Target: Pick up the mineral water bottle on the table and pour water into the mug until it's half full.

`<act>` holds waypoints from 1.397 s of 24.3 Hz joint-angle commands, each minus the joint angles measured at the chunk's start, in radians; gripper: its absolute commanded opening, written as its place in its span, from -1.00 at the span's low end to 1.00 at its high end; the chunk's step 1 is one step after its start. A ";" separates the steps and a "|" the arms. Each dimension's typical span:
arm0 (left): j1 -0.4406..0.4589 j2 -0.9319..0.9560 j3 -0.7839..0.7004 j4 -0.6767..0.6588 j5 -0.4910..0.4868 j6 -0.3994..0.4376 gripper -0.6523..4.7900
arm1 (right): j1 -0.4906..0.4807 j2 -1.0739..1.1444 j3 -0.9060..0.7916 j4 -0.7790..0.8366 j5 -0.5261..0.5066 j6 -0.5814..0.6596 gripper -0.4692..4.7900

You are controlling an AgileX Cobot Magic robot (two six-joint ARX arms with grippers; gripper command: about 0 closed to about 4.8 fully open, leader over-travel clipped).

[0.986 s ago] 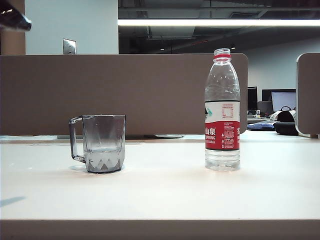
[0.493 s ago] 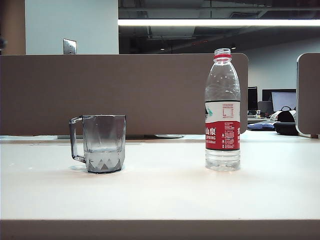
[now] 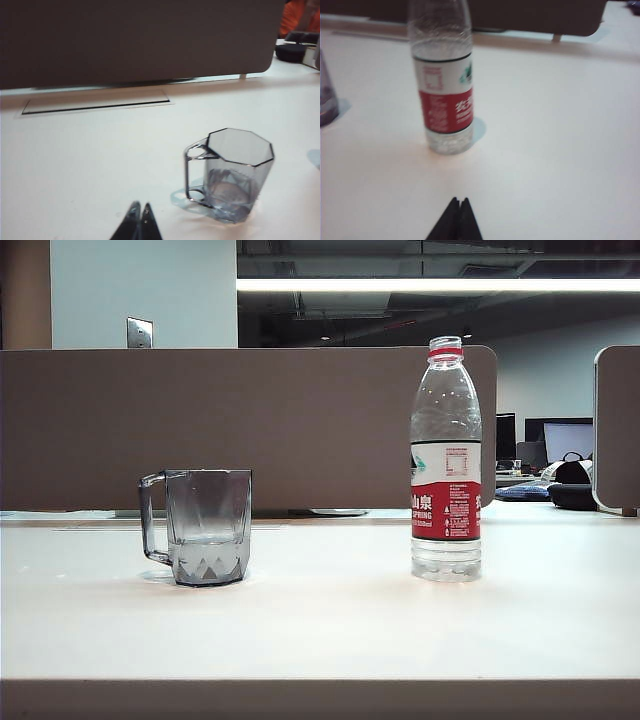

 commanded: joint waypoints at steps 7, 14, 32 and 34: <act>0.047 0.001 -0.089 0.049 -0.046 -0.057 -0.78 | -0.145 0.000 -0.021 0.122 -0.004 -0.032 -0.84; 0.047 0.000 -0.089 0.139 -0.071 -0.037 -0.78 | -0.369 0.000 -0.021 0.160 -0.249 -0.043 -0.84; 0.000 -0.005 -0.089 0.111 -0.137 -0.033 -0.78 | -0.385 -0.002 -0.021 0.161 -0.259 -0.044 -0.84; -0.013 -0.005 -0.089 0.108 -0.124 -0.033 -0.78 | -0.384 -0.001 -0.021 0.159 -0.259 -0.044 -0.84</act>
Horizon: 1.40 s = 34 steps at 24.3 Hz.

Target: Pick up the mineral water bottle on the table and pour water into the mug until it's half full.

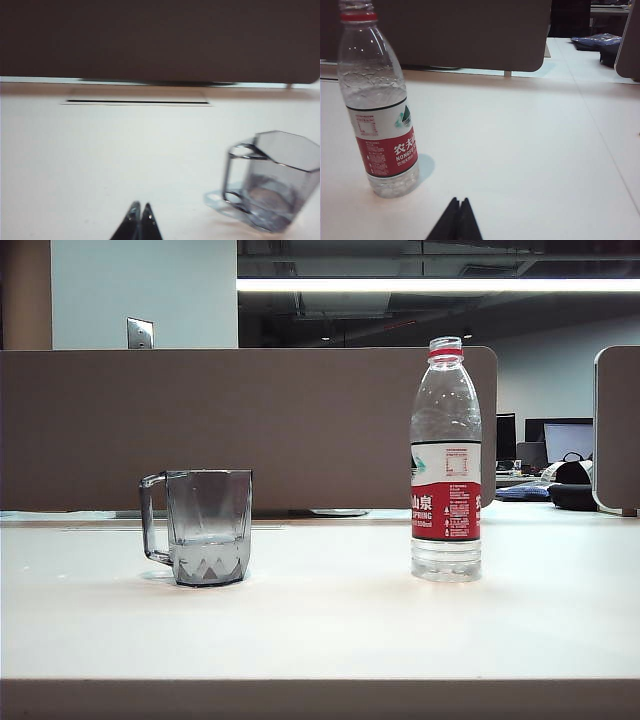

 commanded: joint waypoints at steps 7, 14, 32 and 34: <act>-0.019 0.001 0.004 0.000 0.012 0.004 -0.78 | 0.000 -0.001 -0.005 0.018 0.001 -0.003 -0.84; -0.014 -0.107 0.004 -0.135 0.004 0.004 -0.78 | 0.000 -0.001 -0.005 0.018 0.001 -0.003 -0.84; 0.045 -0.166 0.003 -0.225 0.005 -0.001 -0.78 | 0.000 -0.001 -0.005 0.018 0.002 -0.003 -0.84; 0.045 -0.166 0.003 -0.225 0.004 -0.001 -0.78 | 0.000 -0.001 -0.005 0.017 0.002 -0.003 -0.84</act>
